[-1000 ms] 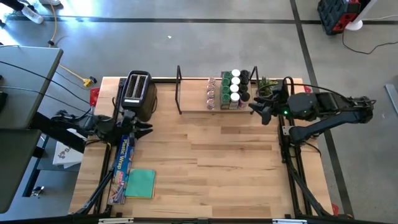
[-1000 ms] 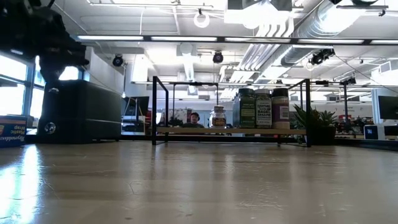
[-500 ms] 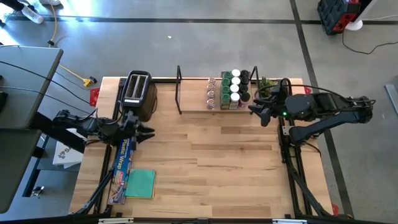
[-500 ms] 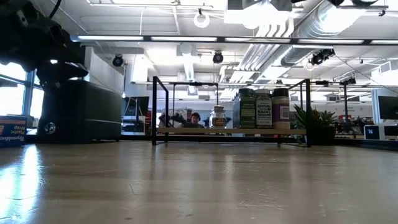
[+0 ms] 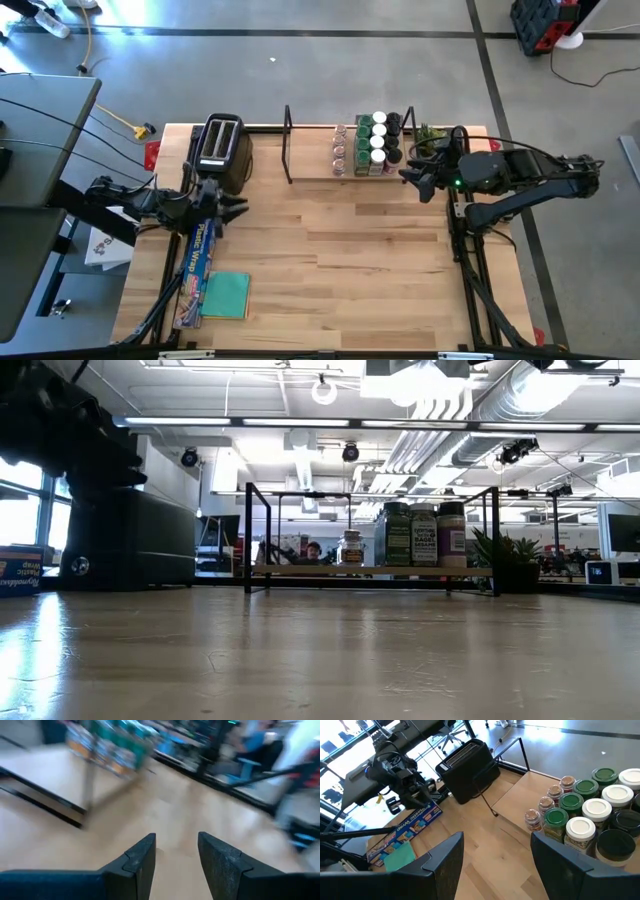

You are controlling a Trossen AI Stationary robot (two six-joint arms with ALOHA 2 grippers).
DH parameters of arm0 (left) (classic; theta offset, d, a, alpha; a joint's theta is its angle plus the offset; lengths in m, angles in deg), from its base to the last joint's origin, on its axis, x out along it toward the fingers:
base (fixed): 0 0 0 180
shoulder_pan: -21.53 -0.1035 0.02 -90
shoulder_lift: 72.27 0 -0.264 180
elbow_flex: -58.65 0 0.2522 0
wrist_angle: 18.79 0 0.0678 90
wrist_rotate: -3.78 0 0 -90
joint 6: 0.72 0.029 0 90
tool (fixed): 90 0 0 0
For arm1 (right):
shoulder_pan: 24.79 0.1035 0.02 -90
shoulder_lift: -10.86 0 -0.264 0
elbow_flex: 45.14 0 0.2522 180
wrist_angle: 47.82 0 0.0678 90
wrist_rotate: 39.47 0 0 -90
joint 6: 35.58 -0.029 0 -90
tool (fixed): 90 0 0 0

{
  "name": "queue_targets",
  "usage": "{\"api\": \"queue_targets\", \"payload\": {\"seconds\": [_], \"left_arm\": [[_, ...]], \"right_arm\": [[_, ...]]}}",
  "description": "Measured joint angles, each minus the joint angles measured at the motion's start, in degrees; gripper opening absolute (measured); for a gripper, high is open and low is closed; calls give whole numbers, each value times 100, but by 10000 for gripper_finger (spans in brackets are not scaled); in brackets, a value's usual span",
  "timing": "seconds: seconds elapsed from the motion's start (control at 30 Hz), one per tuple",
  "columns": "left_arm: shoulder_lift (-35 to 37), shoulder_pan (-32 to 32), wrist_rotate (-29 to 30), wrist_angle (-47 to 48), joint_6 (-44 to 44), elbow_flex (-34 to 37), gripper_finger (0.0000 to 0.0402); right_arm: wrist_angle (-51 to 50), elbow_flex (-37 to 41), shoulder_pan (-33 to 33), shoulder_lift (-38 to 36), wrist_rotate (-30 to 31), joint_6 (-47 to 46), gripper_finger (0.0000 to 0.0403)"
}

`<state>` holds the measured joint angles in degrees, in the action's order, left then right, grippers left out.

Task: Shelf spices
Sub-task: Return to Home Position

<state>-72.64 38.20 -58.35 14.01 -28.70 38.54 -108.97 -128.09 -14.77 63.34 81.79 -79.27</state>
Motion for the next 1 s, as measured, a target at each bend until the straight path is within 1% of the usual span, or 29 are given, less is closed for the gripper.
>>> {"api": "queue_targets", "payload": {"seconds": [0.03, 0.1, 0.17, 0.2, 0.27, 0.37, 0.43, 0.5, 0.57, 0.63, 0.7, 0.8, 0.9, 1.0], "left_arm": [[0, -3, 264, -36, 210, 0, 143], [-2, -4, 780, -416, 696, 0, 143], [2, -4, 950, -951, 1387, -2, 143], [2, -4, 852, -1178, 1789, -2, 143], [0, -4, 329, -1604, 2486, -2, 143], [4, -4, -1105, -2375, 3210, 193, 143], [1, -4, -2177, -2863, 3365, 495, 143], [-3, -2, -3056, -2580, 3314, 568, 143], [-4, -2, -3525, -2199, 3159, 566, 143], [-20, -4, -3645, -2080, 3166, 563, 143], [-30, -4, -3629, -2075, 3380, 562, 143], [-39, -15, -3561, -2066, 3667, 562, 143], [-42, -15, -3533, -2064, 3704, 562, 143], [-42, -15, -3530, -2061, 3704, 562, 143]], "right_arm": [[1, -1, 0, 0, 1, -16, 224], [-1, -1, 0, 2, -1, -107, 224], [0, -2, 0, 2, 0, -144, 224], [-1, -2, 0, 2, -1, -148, 224], [-1, -2, 0, 2, -1, -159, 224], [-1, -2, 0, 2, 1, -268, 224], [-1, -2, 0, 2, 1, -281, 224], [1, -2, -2, 2, 2, -291, 224], [-3, -2, 0, 2, 1, -385, 224], [-16, -2, 0, 4, -7, -473, 224], [-8, -2, 1, 7, -39, -490, 224], [41, -2, 88, 7, -128, -304, 224], [154, -2, 214, 7, -148, -149, 224], [520, 13, 501, 7, -137, 156, 224]]}}
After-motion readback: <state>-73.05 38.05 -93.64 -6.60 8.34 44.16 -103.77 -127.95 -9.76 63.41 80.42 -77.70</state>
